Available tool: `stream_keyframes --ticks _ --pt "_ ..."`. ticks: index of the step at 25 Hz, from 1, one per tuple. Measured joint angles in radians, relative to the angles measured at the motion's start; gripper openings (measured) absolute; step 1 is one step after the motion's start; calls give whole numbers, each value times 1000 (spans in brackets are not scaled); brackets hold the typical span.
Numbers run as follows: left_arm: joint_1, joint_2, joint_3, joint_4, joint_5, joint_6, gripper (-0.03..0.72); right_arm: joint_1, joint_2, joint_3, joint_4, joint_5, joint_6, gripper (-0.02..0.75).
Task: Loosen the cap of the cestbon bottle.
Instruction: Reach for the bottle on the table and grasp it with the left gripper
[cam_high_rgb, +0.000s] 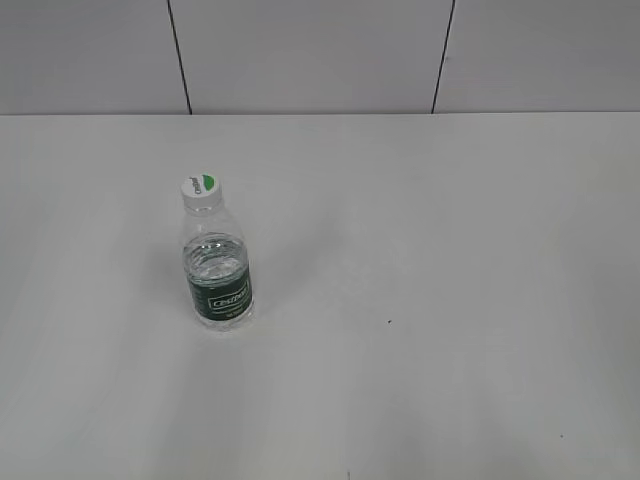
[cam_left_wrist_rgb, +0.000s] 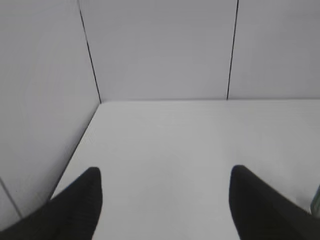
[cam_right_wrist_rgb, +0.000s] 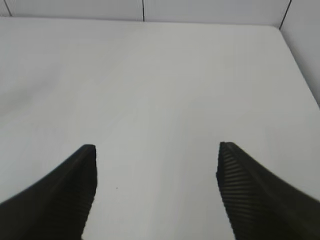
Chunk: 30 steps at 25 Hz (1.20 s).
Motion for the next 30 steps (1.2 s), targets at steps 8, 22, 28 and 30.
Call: stream_keyframes --ticks 8,22,28,30 --pt "0 99 121 -29 -339 0 482 0 0 52 -3 -250 -68 569" --pt "-1 508 313 -88 -957 0 482 0 0 252 -2 -602 -88 569" --pt "-1 776 313 -35 -1176 0 482 0 0 279 -3 -676 -106 569" --pt "-1 868 313 -32 -1274 0 482 0 0 279 -3 -680 -107 569"
